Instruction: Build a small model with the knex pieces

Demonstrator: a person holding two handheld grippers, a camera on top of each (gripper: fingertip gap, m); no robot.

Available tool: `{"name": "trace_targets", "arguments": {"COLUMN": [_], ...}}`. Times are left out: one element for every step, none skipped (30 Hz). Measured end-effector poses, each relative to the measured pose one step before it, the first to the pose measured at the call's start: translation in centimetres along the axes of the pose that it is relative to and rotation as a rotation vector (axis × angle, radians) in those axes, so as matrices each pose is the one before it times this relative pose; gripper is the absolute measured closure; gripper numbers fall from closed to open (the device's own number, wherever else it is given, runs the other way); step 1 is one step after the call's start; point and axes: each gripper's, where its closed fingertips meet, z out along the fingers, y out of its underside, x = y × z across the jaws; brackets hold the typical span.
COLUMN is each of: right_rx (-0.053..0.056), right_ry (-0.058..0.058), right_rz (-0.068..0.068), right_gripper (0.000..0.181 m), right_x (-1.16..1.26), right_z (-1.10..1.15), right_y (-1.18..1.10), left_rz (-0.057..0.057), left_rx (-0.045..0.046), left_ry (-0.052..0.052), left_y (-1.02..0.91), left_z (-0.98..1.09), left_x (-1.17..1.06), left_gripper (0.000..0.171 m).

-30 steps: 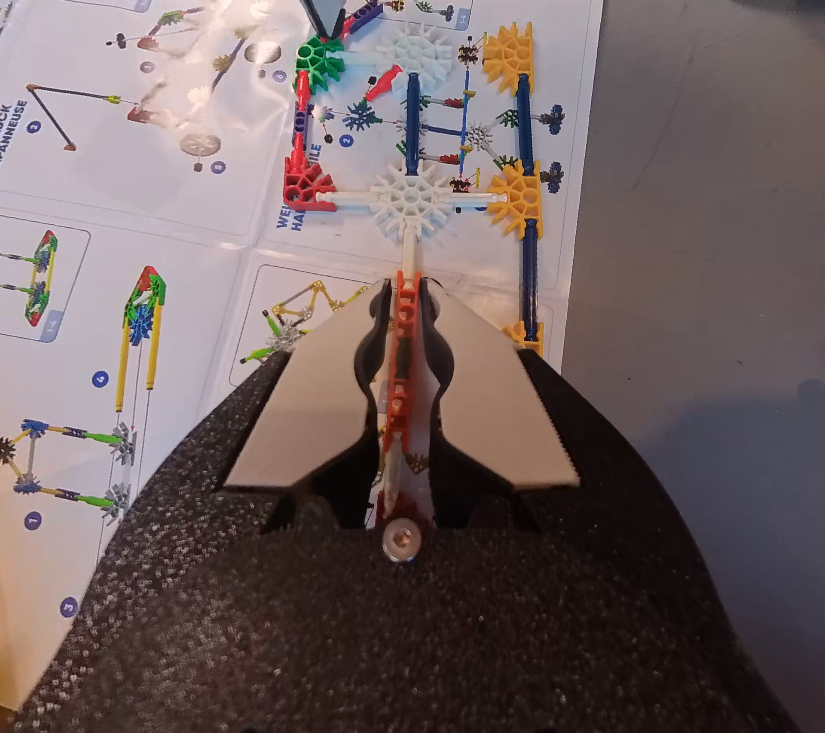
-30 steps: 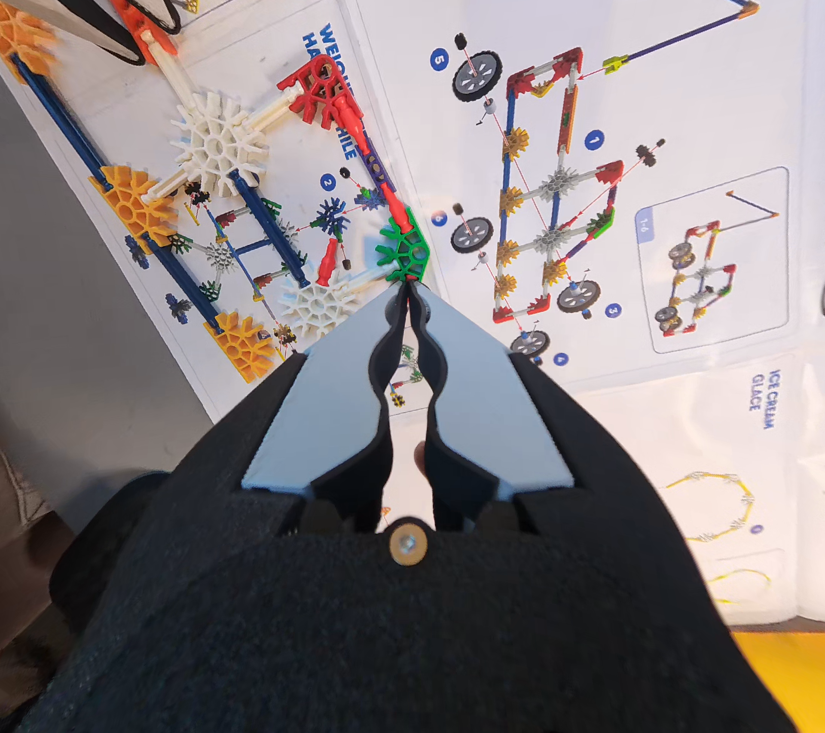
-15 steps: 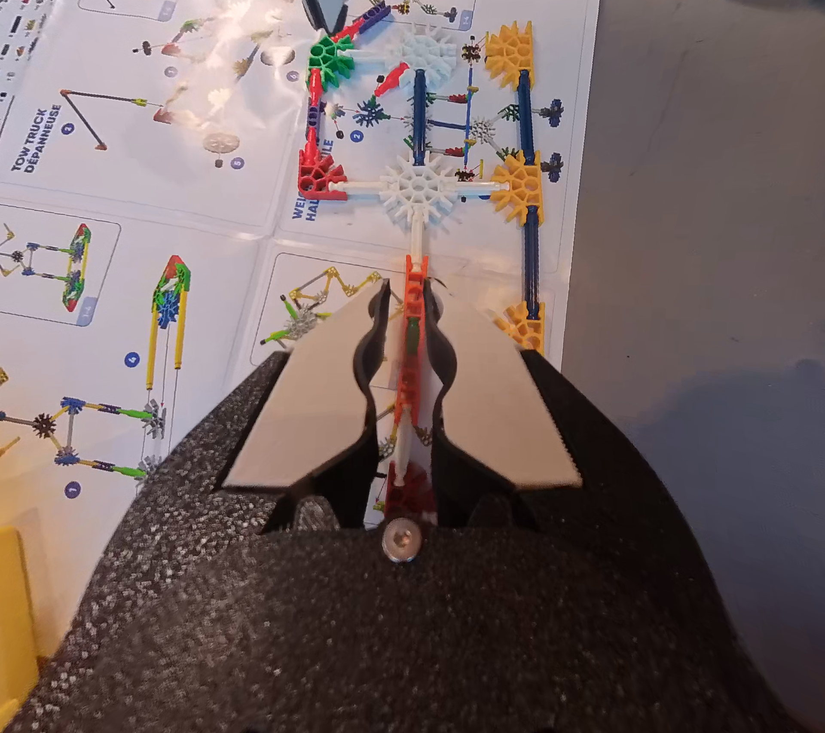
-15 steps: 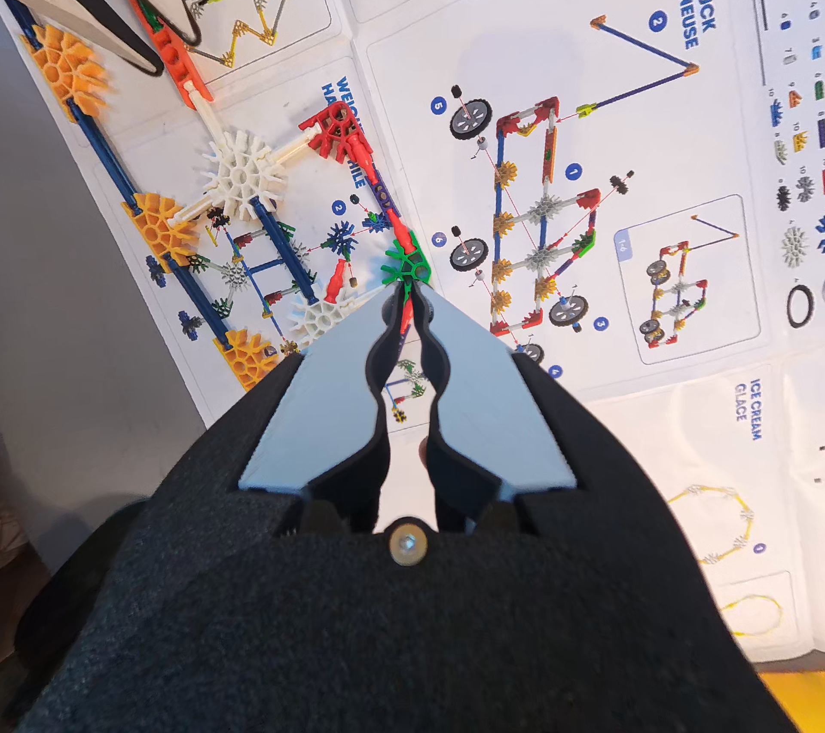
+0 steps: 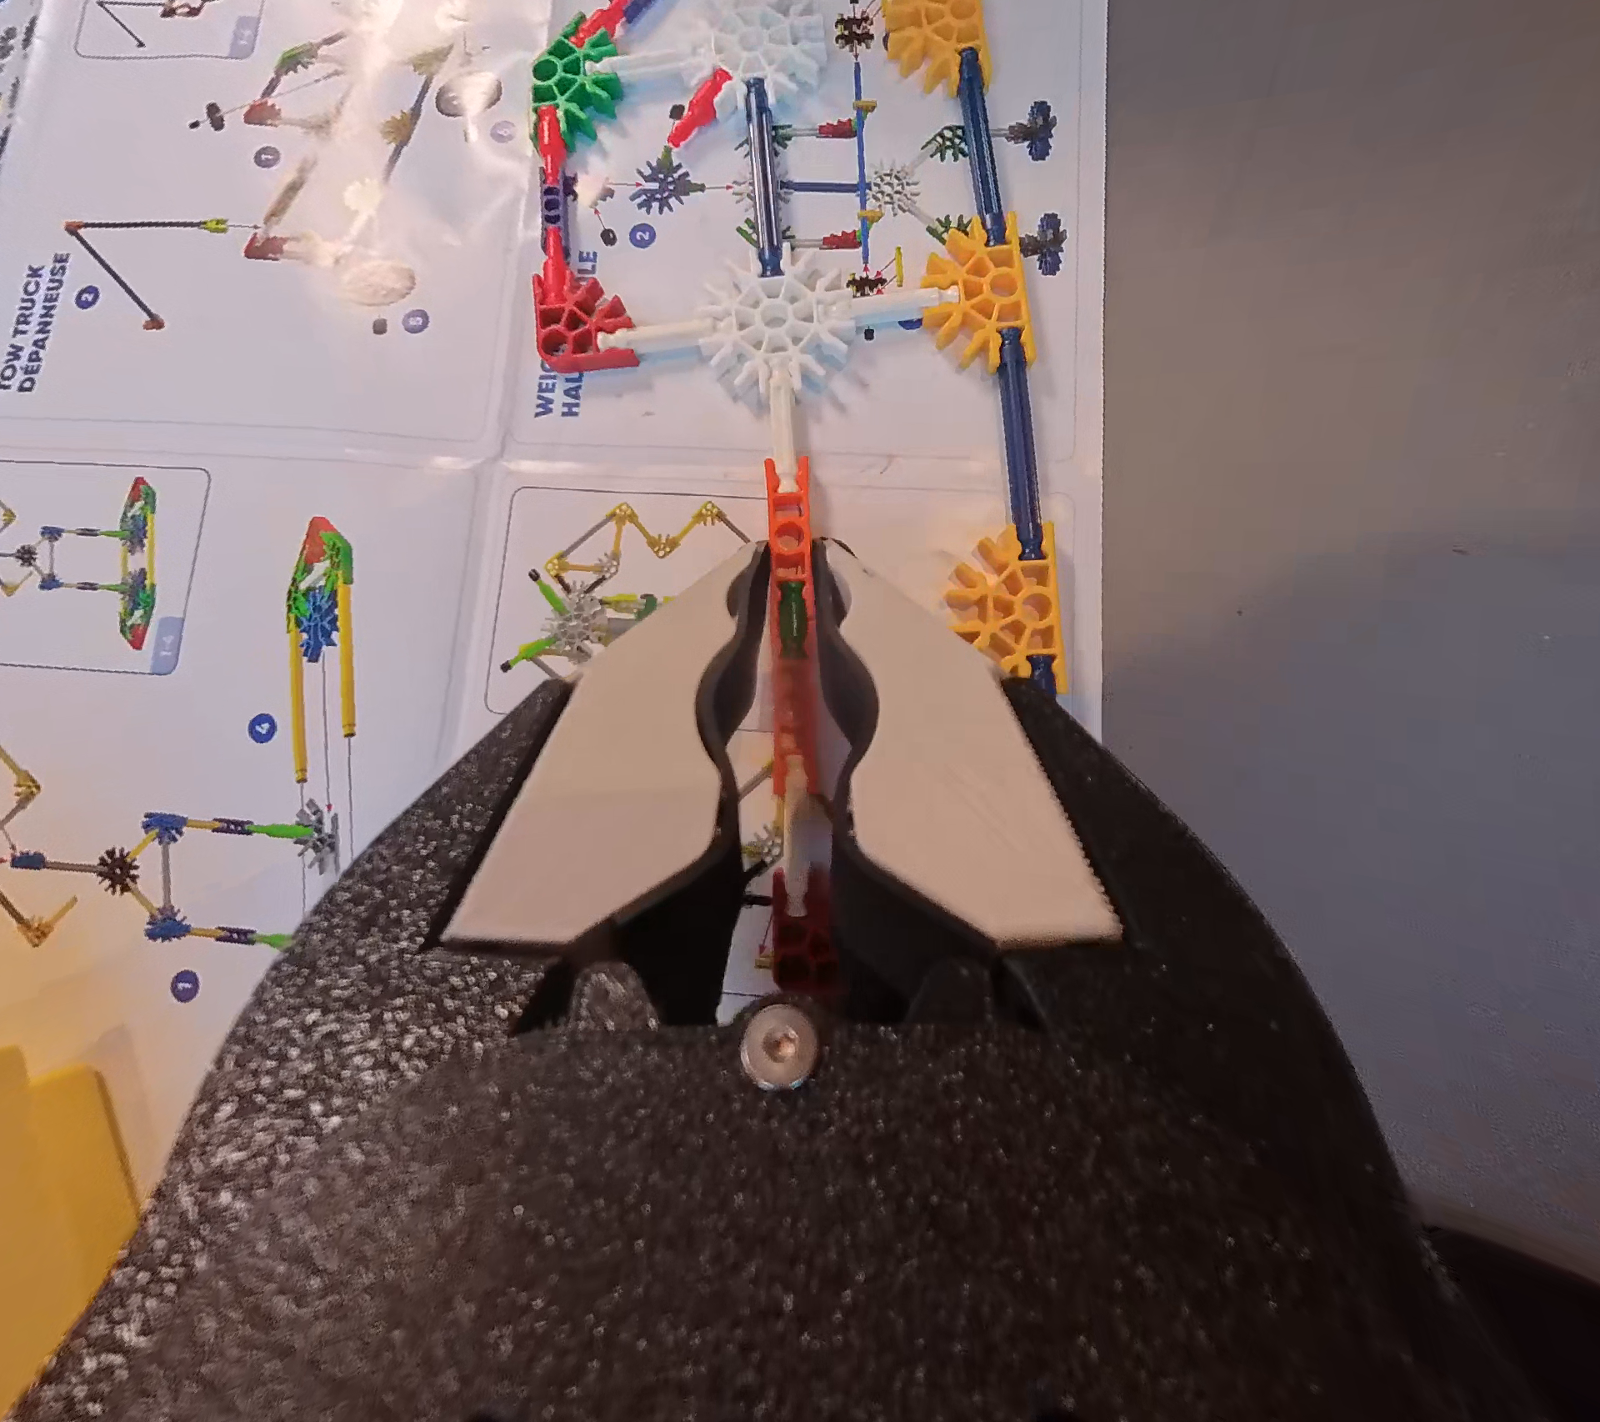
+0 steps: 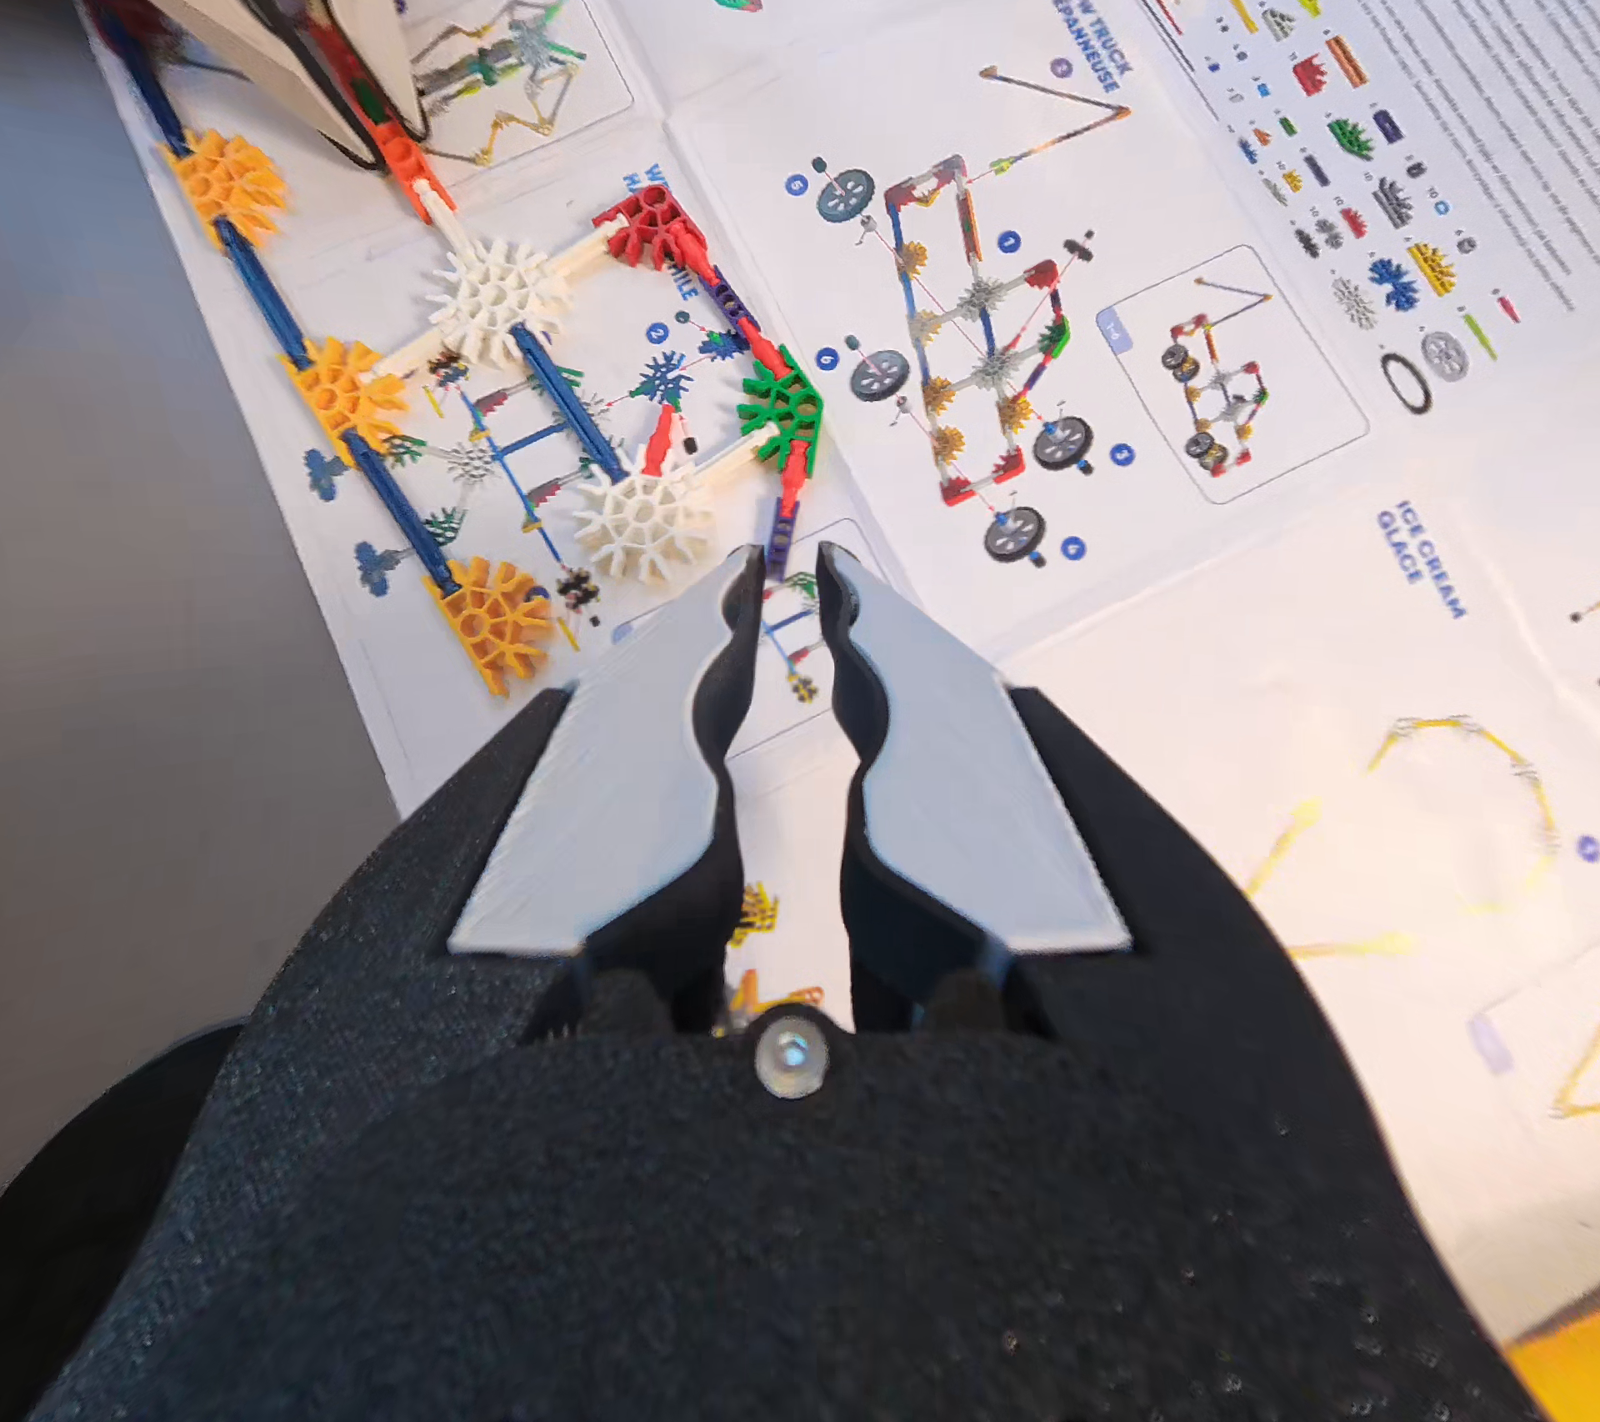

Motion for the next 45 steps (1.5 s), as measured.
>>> {"name": "trace_targets", "arguments": {"right_rx": [0.0414, 0.0389, 0.0393, 0.0388, 0.0366, 0.0318, 0.0238, 0.0185, 0.0173, 0.0193, 0.0197, 0.0176, 0.0138, 0.0056, 0.0005, -0.0008, -0.0005, -0.0029, -0.0052, -0.0040, -0.0040, -0.0065, -0.0146, -0.0230, -0.0267, -0.0221, -0.0214, -0.0278, -0.0296, -0.0167, -0.0156, -0.0223, -0.0101, -0.0100, -0.0148, -0.0145, -0.0103, -0.0081, 0.0012, 0.0023, 0.0072, 0.0101, 0.0162, 0.0283, 0.0326], "right_ry": [-0.0098, -0.0057, 0.0091, 0.0178, 0.0214, 0.0246, 0.0222, 0.0184, 0.0191, 0.0235, 0.0214, 0.0141, 0.0105, 0.0120, 0.0148, 0.0132, 0.0151, 0.0162, 0.0111, 0.0066, 0.0033, -0.0004, -0.0011, 0.0036, -0.0019, -0.0040, 0.0009, -0.0060, -0.0144, -0.0018, -0.0080, -0.0115, 0.0075, 0.0075, -0.0053, -0.0037, -0.0018, 0.0029, 0.0024, 0.0032, 0.0036, 0.0009, -0.0040, -0.0037, -0.0024], "right_rz": [0.0126, 0.0116, 0.0095, 0.0077, 0.0065, 0.0062, 0.0070, 0.0078, 0.0069, 0.0091, 0.0162, 0.0221, 0.0236, 0.0204, 0.0100, -0.0011, -0.0046, -0.0030, -0.0014, -0.0003, -0.0010, -0.0057, -0.0090, -0.0093, -0.0137, -0.0160, -0.0094, -0.0051, -0.0031, 0.0024, -0.0001, -0.0034, -0.0013, -0.0013, -0.0001, 0.0052, 0.0018, -0.0038, -0.0067, -0.0051, -0.0020, 0.0009, 0.0008, 0.0001, 0.0001], "right_gripper": [0.170, 0.170, 0.170, 0.170, 0.169, 0.169, 0.169, 0.168, 0.166, 0.166, 0.166, 0.165, 0.165, 0.165, 0.165, 0.165, 0.166, 0.166, 0.166, 0.166, 0.166, 0.166, 0.167, 0.168, 0.171, 0.175, 0.178, 0.179, 0.179, 0.180, 0.181, 0.181, 0.181, 0.181, 0.181, 0.181, 0.181, 0.181, 0.181, 0.181, 0.181, 0.181, 0.181, 0.179, 0.177], "right_x": [-0.643, -0.545, -0.227, 0.009, 0.197, 0.374, 0.460, 0.481, 0.548, 0.643, 0.612, 0.473, 0.367, 0.313, 0.295, 0.204, 0.199, 0.205, 0.114, 0.057, 0.018, -0.006, 0.020, 0.134, 0.040, 0.000, 0.076, 0.013, -0.100, 0.077, -0.022, -0.101, 0.174, 0.153, -0.045, -0.009, -0.011, 0.013, -0.035, -0.028, -0.006, -0.025, -0.077, -0.082, -0.074], "right_z": [-0.174, -0.117, -0.063, -0.043, -0.052, -0.091, -0.121, -0.149, -0.140, -0.097, -0.019, 0.043, 0.087, 0.109, 0.099, 0.100, 0.096, 0.114, 0.158, 0.198, 0.261, 0.328, 0.423, 0.489, 0.540, 0.542, 0.553, 0.570, 0.560, 0.466, 0.381, 0.321, 0.234, 0.163, 0.165, 0.148, 0.144, 0.103, -0.005, -0.025, -0.047, -0.089, -0.169, -0.306, -0.428], "right_y": [0.021, 0.003, -0.067, -0.127, -0.180, -0.228, -0.228, -0.235, -0.245, -0.222, -0.168, -0.096, -0.035, 0.065, 0.099, 0.090, 0.078, 0.081, 0.093, 0.047, -0.021, -0.057, -0.021, 0.014, 0.020, -0.052, -0.034, 0.056, 0.088, -0.109, -0.118, -0.006, -0.142, -0.084, 0.040, 0.093, 0.087, 0.089, -0.029, -0.001, -0.024, -0.071, -0.165, -0.383, -0.472], "left_rz": [0.0130, 0.0090, 0.0046, 0.0020, 0.0027, 0.0047, 0.0065, 0.0080, 0.0051, -0.0004, -0.0035, -0.0029, -0.0033, -0.0069, -0.0114, -0.0145, -0.0161, -0.0183, -0.0188, -0.0168, -0.0143, -0.0138, -0.0128, -0.0086, -0.0036, -0.0017, -0.0021, -0.0035, -0.0033, -0.0014, -0.0003, -0.0006, -0.0006, 0.0007, 0.0014, 0.0004, -0.0015, -0.0022, -0.0015, -0.0010, -0.0005, 0.0017, 0.0030, 0.0007, -0.0040], "left_rx": [0.00380, 0.00450, 0.00425, 0.00374, 0.00376, 0.00334, 0.00277, 0.00257, 0.00259, 0.00299, 0.00347, 0.00315, 0.00172, 0.00091, 0.00251, 0.00693, 0.01373, 0.02196, 0.02766, 0.02638, 0.02271, 0.02263, 0.01899, 0.00564, -0.00777, -0.01116, -0.01075, -0.00984, -0.01073, -0.01294, -0.01585, -0.01607, -0.01624, -0.01462, -0.00503, -0.00050, -0.00398, -0.00208, -0.00201, -0.00341, -0.00423, -0.00360, -0.00228, 0.00758, 0.02453], "left_ry": [0.0094, 0.0117, 0.0120, 0.0111, 0.0104, 0.0083, 0.0057, 0.0014, -0.0033, -0.0053, -0.0069, -0.0119, -0.0199, -0.0256, -0.0268, -0.0255, -0.0234, -0.0231, -0.0278, -0.0366, -0.0291, -0.0094, -0.0059, -0.0110, -0.0098, -0.0091, -0.0050, 0.0020, 0.0043, 0.0026, 0.0059, 0.0089, 0.0092, 0.0070, 0.0040, 0.0079, 0.0099, 0.0082, 0.0073, 0.0102, 0.0108, 0.0064, 0.0072, 0.0040, -0.0096], "left_y": [0.022, 0.027, 0.029, 0.028, 0.017, 0.021, 0.013, 0.006, -0.009, -0.012, -0.007, -0.010, 0.023, 0.067, 0.091, 0.070, -0.012, -0.129, -0.263, -0.320, -0.324, -0.358, -0.328, -0.137, 0.084, 0.199, 0.266, 0.270, 0.290, 0.278, 0.303, 0.310, 0.322, 0.268, 0.077, 0.007, 0.070, 0.050, 0.030, 0.019, 0.022, 0.014, -0.009, -0.168, -0.463], "left_z": [-0.018, -0.019, -0.015, -0.010, -0.017, -0.008, -0.001, 0.003, 0.018, 0.032, 0.024, 0.008, -0.018, -0.053, -0.081, -0.114, -0.154, -0.194, -0.248, -0.298, -0.312, -0.277, -0.214, -0.150, -0.064, -0.013, 0.025, 0.056, 0.068, 0.088, 0.080, 0.102, 0.115, 0.110, 0.042, -0.025, -0.016, -0.007, -0.002, -0.010, -0.025, -0.065, -0.155, -0.293, -0.539], "left_x": [-0.061, -0.071, -0.107, -0.138, -0.140, -0.156, -0.176, -0.188, -0.236, -0.213, -0.197, -0.200, -0.284, -0.367, -0.391, -0.380, -0.335, -0.304, -0.365, -0.507, -0.372, -0.111, -0.085, -0.219, -0.224, -0.210, -0.136, -0.018, 0.035, 0.011, 0.075, 0.118, 0.138, 0.120, 0.081, 0.144, 0.151, 0.126, 0.119, 0.158, 0.198, 0.132, 0.143, 0.060, -0.221], "left_gripper": [0.165, 0.165, 0.165, 0.165, 0.165, 0.164, 0.164, 0.164, 0.164, 0.164, 0.164, 0.164, 0.164, 0.164, 0.163, 0.162, 0.161, 0.161, 0.162, 0.162, 0.161, 0.161, 0.160, 0.160, 0.159, 0.159, 0.158, 0.158, 0.158, 0.157, 0.156, 0.154, 0.153, 0.153, 0.153, 0.155, 0.158, 0.161, 0.162, 0.165, 0.168, 0.169, 0.169, 0.166, 0.164]}}
